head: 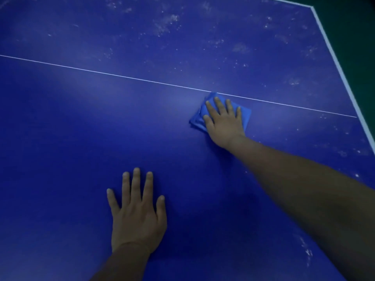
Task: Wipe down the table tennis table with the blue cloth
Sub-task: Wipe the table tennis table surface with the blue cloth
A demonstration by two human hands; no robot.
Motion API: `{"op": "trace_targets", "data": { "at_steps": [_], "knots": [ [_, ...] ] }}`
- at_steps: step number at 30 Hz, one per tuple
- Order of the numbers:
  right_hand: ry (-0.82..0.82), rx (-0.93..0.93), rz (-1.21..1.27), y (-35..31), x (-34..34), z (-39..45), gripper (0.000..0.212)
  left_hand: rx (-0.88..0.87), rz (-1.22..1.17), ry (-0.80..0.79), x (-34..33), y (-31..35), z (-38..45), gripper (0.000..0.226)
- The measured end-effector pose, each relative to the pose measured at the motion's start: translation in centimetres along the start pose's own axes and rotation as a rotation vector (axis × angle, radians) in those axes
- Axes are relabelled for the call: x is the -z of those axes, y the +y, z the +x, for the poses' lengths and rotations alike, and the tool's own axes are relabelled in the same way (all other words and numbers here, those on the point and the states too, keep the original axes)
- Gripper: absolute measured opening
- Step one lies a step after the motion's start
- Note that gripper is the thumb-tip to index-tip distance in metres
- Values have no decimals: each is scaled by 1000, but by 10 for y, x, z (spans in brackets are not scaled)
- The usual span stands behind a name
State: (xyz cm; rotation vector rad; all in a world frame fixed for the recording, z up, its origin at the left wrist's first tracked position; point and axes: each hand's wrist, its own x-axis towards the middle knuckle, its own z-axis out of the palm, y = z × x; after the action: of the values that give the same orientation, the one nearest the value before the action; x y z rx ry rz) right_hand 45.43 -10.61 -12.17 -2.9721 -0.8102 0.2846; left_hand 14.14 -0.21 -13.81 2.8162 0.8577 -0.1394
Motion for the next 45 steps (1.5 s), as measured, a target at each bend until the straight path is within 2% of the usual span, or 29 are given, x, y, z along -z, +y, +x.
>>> {"op": "trace_targets", "data": {
  "at_steps": [2,5,7,10,13,15,18,21,24,26,29,31,32,34,38,40,42,45],
  "knots": [
    [31,21,1,-19,-6,-29,64,-13,20,27,-4,-3,0,65],
    [-19,282,29,-37,-19,-92,66,-23,43,85,-7,-3,3,65],
    [-68,372,4,-26,-17,-83,65,-19,60,94,-7,-2,4,66],
    [20,163,-37,-4,-3,-20,72,-23,73,93,-7,-2,3,66],
    [28,-55,-9,-7,0,9,60,-18,59,98,-7,-1,3,67],
    [46,-47,-16,-38,-6,-5,59,-18,38,102,-6,0,3,67],
    [12,104,47,-101,-15,-20,59,-10,37,99,-5,-1,5,67],
    [-14,130,120,-128,-8,1,58,-8,54,100,-6,-1,6,67],
    [8,21,65,-83,-3,32,58,-14,48,97,-7,-1,4,68],
    [64,-206,42,-13,3,44,57,-15,41,89,-6,-1,4,68],
    [124,-622,136,100,18,34,58,-12,26,90,-6,0,3,67],
    [122,-803,203,132,23,25,61,-16,5,96,-6,-1,4,67],
    [121,-825,208,130,22,24,61,-18,-2,98,-6,-1,5,67],
    [118,-714,174,96,17,28,60,-16,3,95,-6,-3,5,67],
    [33,-87,32,-5,1,16,59,-5,15,76,-5,-3,6,67],
    [-22,67,8,4,3,15,58,3,-1,66,-3,-1,5,67],
    [54,-74,-56,58,8,23,59,8,-29,63,0,2,5,66],
    [132,-552,48,156,18,23,59,14,-20,57,0,2,5,67]
  ]
}}
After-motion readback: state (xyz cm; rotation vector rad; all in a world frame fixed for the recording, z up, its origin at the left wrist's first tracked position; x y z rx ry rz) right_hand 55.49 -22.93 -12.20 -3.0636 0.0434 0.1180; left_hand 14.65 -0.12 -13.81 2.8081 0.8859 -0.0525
